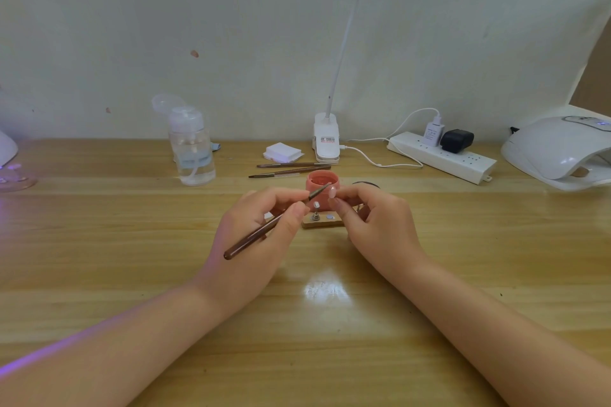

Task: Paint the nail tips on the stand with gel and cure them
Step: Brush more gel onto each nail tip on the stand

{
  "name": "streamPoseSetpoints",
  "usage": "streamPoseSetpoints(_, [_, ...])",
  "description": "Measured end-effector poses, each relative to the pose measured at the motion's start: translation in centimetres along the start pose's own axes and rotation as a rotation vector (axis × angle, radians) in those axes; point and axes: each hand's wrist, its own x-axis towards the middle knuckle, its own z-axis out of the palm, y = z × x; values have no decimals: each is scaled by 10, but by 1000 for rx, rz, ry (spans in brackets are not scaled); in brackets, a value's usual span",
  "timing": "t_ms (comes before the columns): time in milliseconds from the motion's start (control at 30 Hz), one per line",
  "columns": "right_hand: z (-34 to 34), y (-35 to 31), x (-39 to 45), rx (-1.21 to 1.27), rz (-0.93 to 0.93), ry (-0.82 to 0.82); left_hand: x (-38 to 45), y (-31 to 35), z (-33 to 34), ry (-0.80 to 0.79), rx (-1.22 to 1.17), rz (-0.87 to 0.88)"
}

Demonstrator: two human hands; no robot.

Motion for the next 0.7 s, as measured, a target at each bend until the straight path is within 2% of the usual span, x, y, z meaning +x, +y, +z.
streamPoseSetpoints(200, [-2, -1, 0, 25, 23, -21, -2, -2, -2, -1, -77, 28])
streamPoseSetpoints(333, [-1, -2, -1, 16, 9, -11, 1, -2, -2, 44, -166, -39])
streamPoseSetpoints(500, [-1, 0, 0, -12, 3, -12, 0, -2, -1, -7, -90, -54])
streamPoseSetpoints(700, [0, 1, 0, -18, -7, 10, -1, 0, -3, 21, -87, 1])
